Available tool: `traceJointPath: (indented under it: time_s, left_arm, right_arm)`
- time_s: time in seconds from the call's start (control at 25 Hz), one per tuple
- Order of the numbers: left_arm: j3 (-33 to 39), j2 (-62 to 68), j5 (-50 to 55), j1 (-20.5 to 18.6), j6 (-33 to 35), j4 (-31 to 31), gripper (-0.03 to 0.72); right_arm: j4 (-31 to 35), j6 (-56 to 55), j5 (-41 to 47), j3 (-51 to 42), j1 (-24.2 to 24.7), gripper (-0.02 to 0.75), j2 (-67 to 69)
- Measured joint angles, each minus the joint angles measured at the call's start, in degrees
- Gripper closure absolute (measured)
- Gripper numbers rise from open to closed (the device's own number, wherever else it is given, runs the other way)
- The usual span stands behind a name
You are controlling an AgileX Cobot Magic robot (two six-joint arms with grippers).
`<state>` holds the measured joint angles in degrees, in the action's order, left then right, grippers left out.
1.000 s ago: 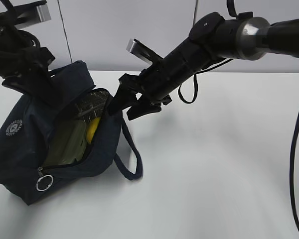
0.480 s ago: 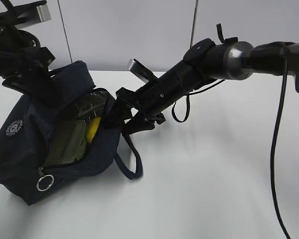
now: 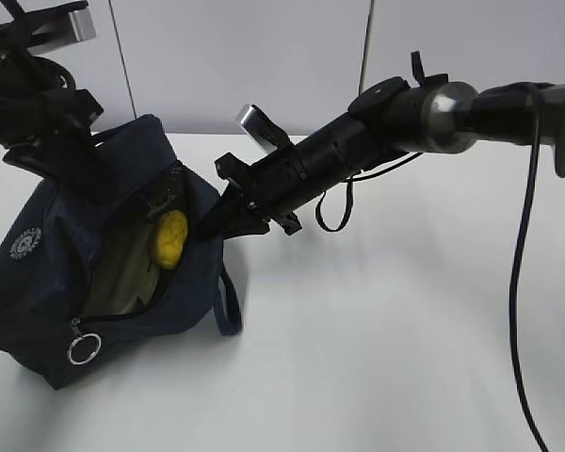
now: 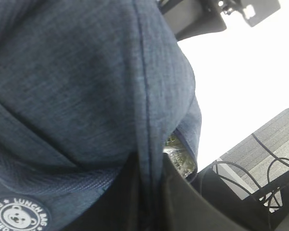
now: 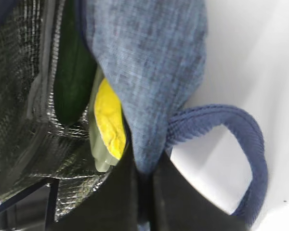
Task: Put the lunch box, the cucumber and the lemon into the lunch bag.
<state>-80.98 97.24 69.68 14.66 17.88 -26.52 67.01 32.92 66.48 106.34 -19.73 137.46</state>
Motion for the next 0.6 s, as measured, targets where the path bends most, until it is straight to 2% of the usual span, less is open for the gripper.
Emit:
traceJointPath:
  time_s: [0.2, 0.4, 0.6]
  left_arm:
    - [0.0, 0.0, 0.0, 0.0, 0.0, -1.0, 0.672]
    - [0.0, 0.0, -0.3, 0.1, 1.7, -6.7, 0.672]
    - [0.0, 0.0, -2.7, 3.9, 1.8, -9.1, 0.672]
  right_arm:
    - [-4.3, -1.8, 1.5, 3.2, 1.4, 0.733, -0.8]
    - [-12.2, -5.5, 3.3, 6.8, 4.2, 0.734, -5.4]
    - [-16.1, -8.3, 3.9, 8.6, 5.8, 0.734, -8.2]
